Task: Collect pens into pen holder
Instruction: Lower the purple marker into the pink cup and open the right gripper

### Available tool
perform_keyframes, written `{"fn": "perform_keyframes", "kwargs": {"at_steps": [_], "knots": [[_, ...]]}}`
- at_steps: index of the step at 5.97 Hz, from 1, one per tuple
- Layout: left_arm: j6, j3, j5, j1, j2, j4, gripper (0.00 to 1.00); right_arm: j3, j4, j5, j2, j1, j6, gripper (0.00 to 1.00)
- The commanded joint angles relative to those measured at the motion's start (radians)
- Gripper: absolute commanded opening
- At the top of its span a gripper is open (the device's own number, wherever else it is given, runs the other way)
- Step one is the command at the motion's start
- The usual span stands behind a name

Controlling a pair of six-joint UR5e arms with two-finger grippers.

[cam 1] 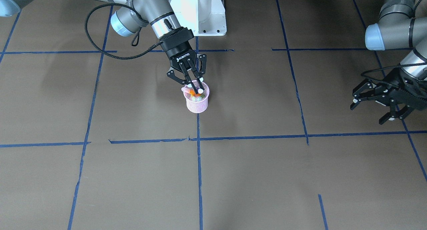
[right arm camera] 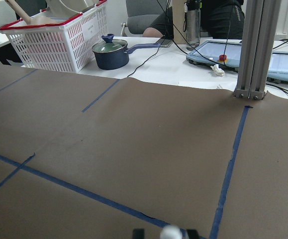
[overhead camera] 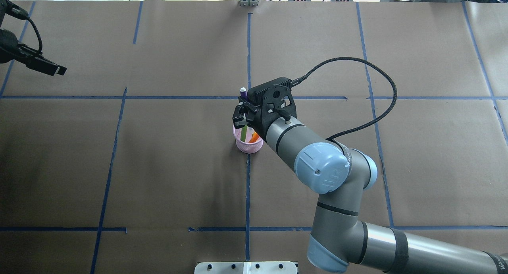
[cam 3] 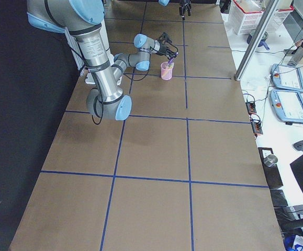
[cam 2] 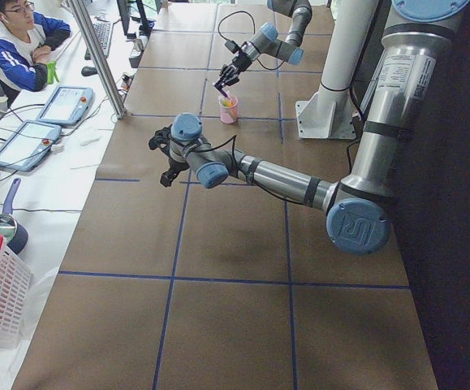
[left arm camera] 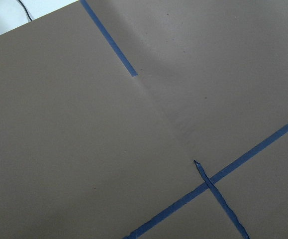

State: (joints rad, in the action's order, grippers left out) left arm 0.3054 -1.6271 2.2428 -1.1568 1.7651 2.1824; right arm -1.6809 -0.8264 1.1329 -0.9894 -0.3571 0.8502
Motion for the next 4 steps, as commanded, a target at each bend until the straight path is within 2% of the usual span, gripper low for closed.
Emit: {"fn": "perform_keyframes", "kwargs": {"at_steps": [1,2,3,4], "knots": [[0.0,0.012,0.0,0.0,0.007,0.004,1.0,0.003,0.001,-0.01,0.006,0.001,0.001,1.0],[0.0,0.012,0.003,0.0,0.008,0.002,1.0,-0.055,-0.008,0.019,0.008,-0.002,0.007,0.99],[-0.029,0.012,0.007,-0.021,0.007,-0.004,1.0,-0.081,-0.013,0.128,-0.018,-0.041,0.015,0.99],[-0.095,0.025,0.009,-0.062,-0.001,-0.012,1.0,-0.1,-0.037,0.218,-0.111,-0.115,0.016,0.99]]}}
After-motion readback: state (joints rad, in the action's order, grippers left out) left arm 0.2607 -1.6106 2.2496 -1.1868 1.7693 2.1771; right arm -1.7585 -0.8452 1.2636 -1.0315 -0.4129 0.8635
